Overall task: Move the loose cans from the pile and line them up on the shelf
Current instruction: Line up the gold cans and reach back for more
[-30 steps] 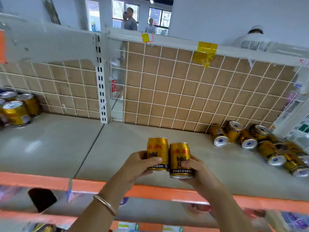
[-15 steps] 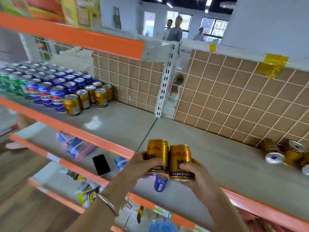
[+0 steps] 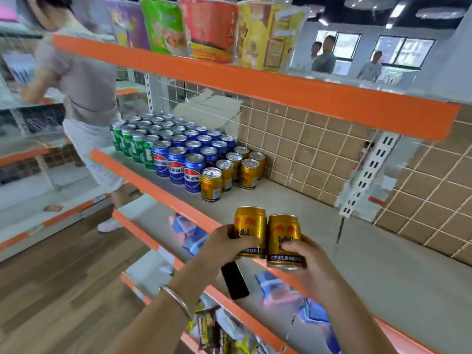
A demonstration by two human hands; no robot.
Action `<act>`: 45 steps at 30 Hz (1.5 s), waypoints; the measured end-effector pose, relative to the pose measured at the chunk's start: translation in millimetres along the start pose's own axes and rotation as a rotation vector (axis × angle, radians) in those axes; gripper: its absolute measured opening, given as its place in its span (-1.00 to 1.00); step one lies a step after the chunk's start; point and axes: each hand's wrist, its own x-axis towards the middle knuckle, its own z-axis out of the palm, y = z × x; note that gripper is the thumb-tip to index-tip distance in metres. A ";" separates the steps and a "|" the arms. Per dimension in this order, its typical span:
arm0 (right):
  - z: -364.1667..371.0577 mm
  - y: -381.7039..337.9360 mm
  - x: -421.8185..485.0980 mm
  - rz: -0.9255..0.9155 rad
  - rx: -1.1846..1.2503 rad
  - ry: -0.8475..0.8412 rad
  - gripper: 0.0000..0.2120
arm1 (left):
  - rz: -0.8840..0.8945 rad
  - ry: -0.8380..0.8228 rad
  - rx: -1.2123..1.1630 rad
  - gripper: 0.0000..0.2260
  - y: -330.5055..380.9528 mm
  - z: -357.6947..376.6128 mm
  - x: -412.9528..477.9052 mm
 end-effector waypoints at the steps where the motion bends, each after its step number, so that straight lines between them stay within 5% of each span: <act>1: 11.2 1.7 11.6 0.006 0.012 0.015 -0.60 | 0.013 -0.006 0.011 -0.75 0.4 -15.0 9.4; 4: 41.1 8.3 43.5 0.023 -0.004 0.036 -0.46 | 0.025 -0.013 0.028 -0.90 -4.0 -52.4 36.8; 12: 81.7 15.7 97.4 -0.045 0.062 0.199 -0.32 | 0.093 0.036 0.049 -0.70 -13.8 -89.5 97.2; 21: 86.8 -2.2 137.4 0.024 0.515 0.156 -0.54 | 0.158 0.126 0.180 -0.60 -24.6 -85.7 134.8; 25: 81.7 -4.4 152.8 0.020 0.498 0.139 -0.57 | 0.162 0.090 0.198 -0.62 -23.0 -88.2 142.8; 31: 77.2 -4.1 181.8 -0.069 0.252 0.246 -0.12 | 0.201 0.033 0.182 -0.55 -31.4 -93.8 140.4; 35: 88.2 9.4 195.9 -0.095 0.018 0.333 -0.34 | 0.236 0.005 0.199 -0.53 -34.6 -92.3 141.8; 39: 87.6 16.6 196.3 -0.186 -0.374 0.280 -0.30 | 0.225 -0.007 0.161 -0.50 -37.8 -93.2 142.9; 45: 69.4 20.0 198.8 -0.108 -0.976 0.508 -0.35 | 0.220 0.018 0.076 -0.58 -41.2 -95.4 142.7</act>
